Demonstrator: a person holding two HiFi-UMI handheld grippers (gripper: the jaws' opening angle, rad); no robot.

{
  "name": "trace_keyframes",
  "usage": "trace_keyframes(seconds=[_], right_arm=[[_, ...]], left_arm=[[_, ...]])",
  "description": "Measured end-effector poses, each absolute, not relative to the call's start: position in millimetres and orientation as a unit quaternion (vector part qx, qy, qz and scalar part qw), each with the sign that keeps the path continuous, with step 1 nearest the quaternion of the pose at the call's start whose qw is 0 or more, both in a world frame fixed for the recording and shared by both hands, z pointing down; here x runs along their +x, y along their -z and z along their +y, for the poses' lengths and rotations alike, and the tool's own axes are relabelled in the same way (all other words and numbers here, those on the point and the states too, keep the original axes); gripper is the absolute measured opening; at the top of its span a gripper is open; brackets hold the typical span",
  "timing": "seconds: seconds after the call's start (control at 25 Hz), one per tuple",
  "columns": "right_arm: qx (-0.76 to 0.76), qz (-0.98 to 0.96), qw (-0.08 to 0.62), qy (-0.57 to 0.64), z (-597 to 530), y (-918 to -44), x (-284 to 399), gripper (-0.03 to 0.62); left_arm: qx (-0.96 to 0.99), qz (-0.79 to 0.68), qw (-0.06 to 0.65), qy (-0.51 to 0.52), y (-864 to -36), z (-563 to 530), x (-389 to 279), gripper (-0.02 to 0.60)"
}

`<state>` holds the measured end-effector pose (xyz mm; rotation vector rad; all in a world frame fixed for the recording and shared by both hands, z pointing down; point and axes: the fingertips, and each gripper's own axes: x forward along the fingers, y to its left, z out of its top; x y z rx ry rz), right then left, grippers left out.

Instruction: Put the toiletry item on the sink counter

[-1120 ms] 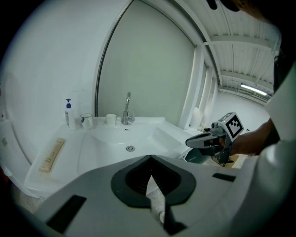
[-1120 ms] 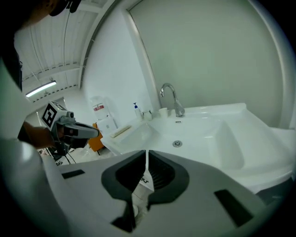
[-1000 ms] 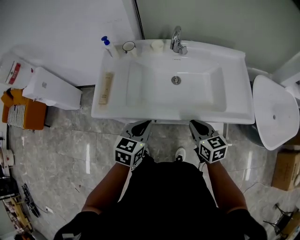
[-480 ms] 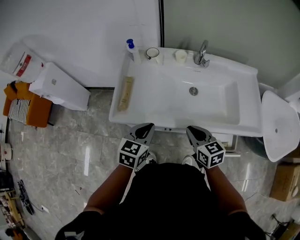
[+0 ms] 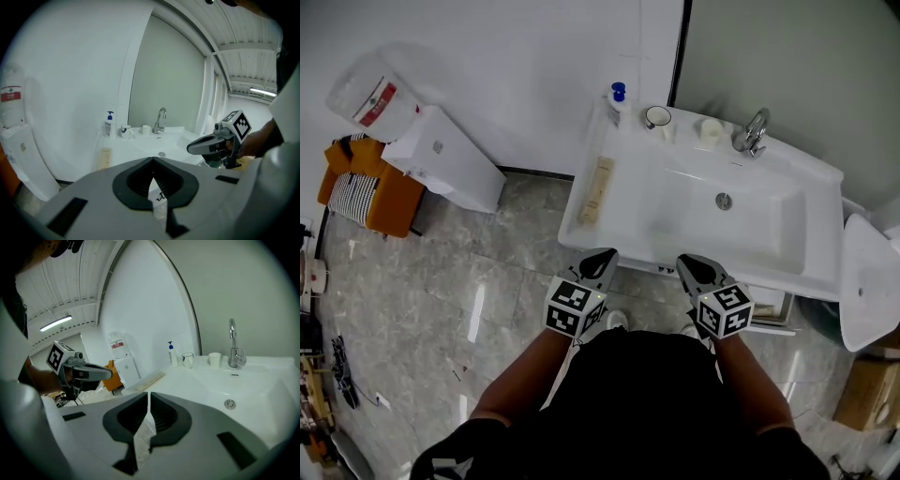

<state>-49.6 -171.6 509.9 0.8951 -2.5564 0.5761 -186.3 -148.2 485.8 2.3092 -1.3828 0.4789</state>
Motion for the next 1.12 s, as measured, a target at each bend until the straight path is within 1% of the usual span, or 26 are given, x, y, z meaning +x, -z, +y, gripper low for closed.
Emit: trace_keyframes(seconds=[0.44, 0.68, 1.04, 1.08, 1.12], right_arm=[[0.274, -0.918, 0.200, -0.206, -183.2, -515.1, -150.6, 0.017], [0.248, -0.920, 0.220, -0.209, -197.6, -526.4, -196.3, 0.017], [0.244, -0.905, 0.239, -0.252, -251.4, -567.0, -248.6, 0.018], [0.245, -0.901, 0.242, -0.263, -259.0, -573.5, -252.7, 0.022], [0.246, -0.896, 0.247, -0.276, -265.9, -580.5, -256.4, 0.040]], left_arm=[[0.805, -0.528, 0.207, -0.175, -493.1, -130.8, -269.7, 0.000], [0.778, -0.564, 0.227, -0.160, -501.9, -123.2, -309.0, 0.000], [0.744, -0.604, 0.242, -0.150, -510.2, -126.0, -335.6, 0.000], [0.741, -0.608, 0.242, -0.151, -510.6, -126.8, -337.1, 0.000], [0.738, -0.610, 0.243, -0.153, -511.4, -127.6, -338.1, 0.000]])
